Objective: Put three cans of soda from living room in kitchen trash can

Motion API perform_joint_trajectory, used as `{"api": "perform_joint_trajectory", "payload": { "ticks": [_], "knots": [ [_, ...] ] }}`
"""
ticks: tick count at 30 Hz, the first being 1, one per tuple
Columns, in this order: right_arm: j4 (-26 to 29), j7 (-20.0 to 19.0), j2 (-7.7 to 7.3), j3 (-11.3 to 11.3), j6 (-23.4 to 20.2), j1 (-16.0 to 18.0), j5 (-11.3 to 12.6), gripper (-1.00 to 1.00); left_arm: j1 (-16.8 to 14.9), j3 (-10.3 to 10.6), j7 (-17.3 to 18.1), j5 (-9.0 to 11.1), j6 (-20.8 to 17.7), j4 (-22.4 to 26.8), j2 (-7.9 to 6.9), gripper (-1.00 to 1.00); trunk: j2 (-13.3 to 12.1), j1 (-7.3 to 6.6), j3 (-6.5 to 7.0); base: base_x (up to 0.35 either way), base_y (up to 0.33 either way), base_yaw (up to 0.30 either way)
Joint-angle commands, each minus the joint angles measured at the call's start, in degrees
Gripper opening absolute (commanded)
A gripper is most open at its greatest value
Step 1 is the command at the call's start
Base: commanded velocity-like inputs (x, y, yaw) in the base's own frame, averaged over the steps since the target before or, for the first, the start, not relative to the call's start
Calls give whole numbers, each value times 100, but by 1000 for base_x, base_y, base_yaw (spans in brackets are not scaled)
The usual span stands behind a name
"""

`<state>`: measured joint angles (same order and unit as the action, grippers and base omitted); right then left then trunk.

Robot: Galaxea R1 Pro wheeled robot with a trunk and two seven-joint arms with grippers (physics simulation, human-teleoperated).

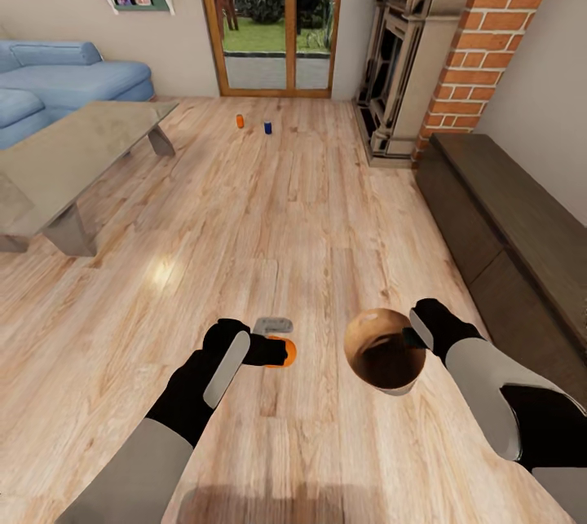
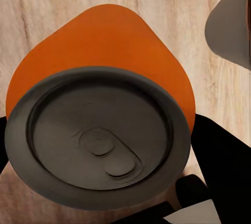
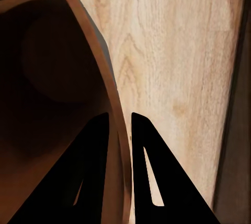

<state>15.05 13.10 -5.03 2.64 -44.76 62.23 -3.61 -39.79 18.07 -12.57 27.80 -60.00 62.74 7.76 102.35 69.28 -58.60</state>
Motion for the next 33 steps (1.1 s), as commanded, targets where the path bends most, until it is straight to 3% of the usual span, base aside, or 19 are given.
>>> {"api": "perform_joint_trajectory", "payload": {
  "ticks": [1,6,14,23,33],
  "knots": [
    [-62,-20,6,7,85,-30,32,-100,-1,1,0,-2,0,2,4,-100,-42,-23,19,0,0,0],
    [-358,-15,84,7,484,-80,29,-100,-64,4,0,3,0,-8,15,-100,-242,-133,109,0,0,0],
    [-503,98,180,2,735,-104,5,-100,-102,11,0,28,0,1,24,-100,-563,-308,252,0,0,0],
    [-523,215,435,-13,833,-211,-20,-100,-113,64,0,402,0,11,24,-100,-924,-506,414,0,0,0],
    [-698,448,552,-11,919,-228,-515,-100,-121,73,0,501,0,17,47,-100,-1325,-726,593,0,0,0]
  ]
}}
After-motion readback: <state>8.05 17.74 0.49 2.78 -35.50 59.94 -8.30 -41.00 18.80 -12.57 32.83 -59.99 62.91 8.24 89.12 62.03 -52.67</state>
